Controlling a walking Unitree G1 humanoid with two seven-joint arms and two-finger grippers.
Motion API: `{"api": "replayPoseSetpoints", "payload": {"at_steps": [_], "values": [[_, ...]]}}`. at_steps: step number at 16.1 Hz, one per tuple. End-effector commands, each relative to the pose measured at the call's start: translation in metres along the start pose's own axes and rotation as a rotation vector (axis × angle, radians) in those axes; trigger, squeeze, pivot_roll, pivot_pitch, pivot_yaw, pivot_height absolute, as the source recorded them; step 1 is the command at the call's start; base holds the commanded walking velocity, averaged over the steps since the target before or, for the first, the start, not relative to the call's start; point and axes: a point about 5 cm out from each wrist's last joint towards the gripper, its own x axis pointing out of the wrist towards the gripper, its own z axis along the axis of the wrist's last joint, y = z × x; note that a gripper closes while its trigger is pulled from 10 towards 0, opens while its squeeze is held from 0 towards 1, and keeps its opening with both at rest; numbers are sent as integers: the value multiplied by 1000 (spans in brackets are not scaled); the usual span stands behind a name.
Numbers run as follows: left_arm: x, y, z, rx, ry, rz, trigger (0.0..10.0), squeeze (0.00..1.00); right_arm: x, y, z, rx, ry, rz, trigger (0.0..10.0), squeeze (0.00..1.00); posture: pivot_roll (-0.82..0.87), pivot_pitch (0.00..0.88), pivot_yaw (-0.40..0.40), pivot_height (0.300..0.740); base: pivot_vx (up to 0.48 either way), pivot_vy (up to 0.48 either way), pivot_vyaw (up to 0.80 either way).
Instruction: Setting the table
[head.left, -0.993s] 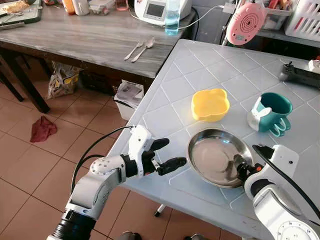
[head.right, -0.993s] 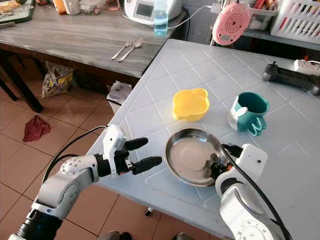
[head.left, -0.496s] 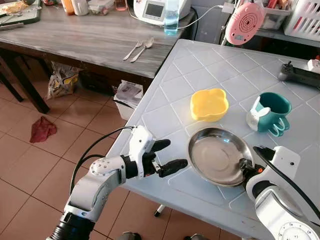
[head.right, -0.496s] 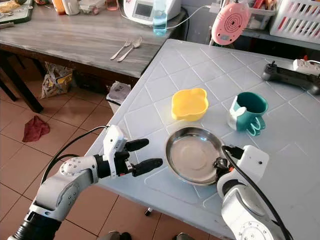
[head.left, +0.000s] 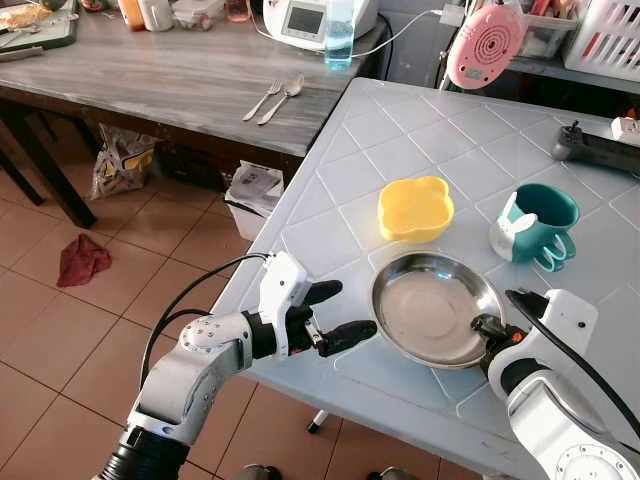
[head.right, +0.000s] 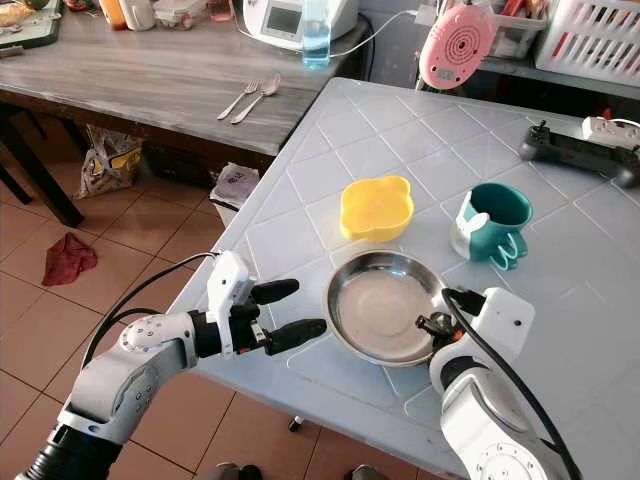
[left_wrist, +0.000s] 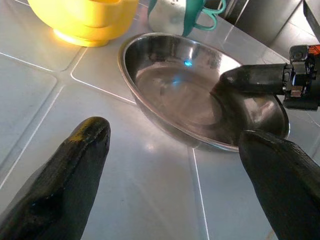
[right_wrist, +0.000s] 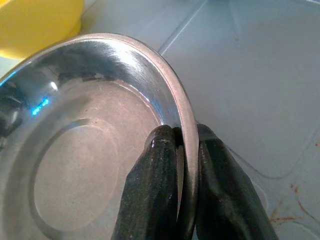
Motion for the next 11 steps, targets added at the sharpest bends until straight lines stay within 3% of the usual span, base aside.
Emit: {"api": "replayPoseSetpoints", "payload": {"at_steps": [1,8,11], "values": [[-1,-3,1,11,4,-12,10000,0,1,-6,-13,4,73,-38,0,0,-21,152,-10,714,0,0,0],[-1,-3,3,30,-12,15,10000,0,0,-7,-14,35,65,-28,0,0,-23,153,-11,714,0,0,0],[0,0,6,38,-43,62,10000,0,-1,-7,-9,-18,8,-1,0,0,-20,150,-12,714,0,0,0]]}}
